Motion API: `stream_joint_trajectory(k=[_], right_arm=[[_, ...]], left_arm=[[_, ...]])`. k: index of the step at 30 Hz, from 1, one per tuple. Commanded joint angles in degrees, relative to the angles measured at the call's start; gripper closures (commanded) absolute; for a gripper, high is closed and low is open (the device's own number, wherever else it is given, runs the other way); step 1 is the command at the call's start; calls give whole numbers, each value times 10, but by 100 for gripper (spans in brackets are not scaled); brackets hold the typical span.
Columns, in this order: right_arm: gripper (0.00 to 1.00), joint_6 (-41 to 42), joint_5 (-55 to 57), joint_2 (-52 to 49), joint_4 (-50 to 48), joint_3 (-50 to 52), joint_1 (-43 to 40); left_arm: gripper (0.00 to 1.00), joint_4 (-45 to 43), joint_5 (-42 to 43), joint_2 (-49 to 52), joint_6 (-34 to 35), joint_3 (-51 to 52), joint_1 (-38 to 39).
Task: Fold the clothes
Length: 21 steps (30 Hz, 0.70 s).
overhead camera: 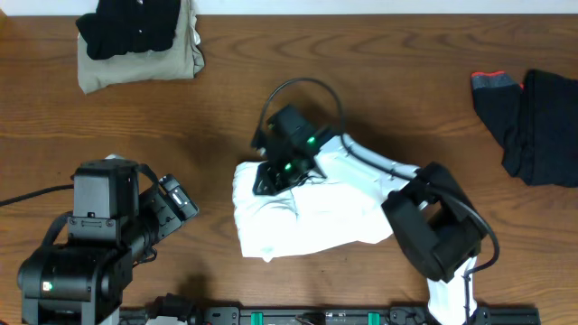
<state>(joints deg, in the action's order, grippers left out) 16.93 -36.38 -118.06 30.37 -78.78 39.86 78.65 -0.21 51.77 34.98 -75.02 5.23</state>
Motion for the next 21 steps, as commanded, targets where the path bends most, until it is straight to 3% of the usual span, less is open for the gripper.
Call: stream_joint_trajectory(k=[1,11,15,21], right_arm=[[77,-15,15,-2,7,2,-32],[81,5,64,-2,69,2,-30],[93,66,147,6,102,1,-28],[92,94,298,106,193,-1,-35]], left_arm=[[2,2,-7,2,9,3,-3],[2,3,-7,2,9,3,-3],[2,6,-7,2,9,3,-3],[2,6,-7,2,7,3,-3]])
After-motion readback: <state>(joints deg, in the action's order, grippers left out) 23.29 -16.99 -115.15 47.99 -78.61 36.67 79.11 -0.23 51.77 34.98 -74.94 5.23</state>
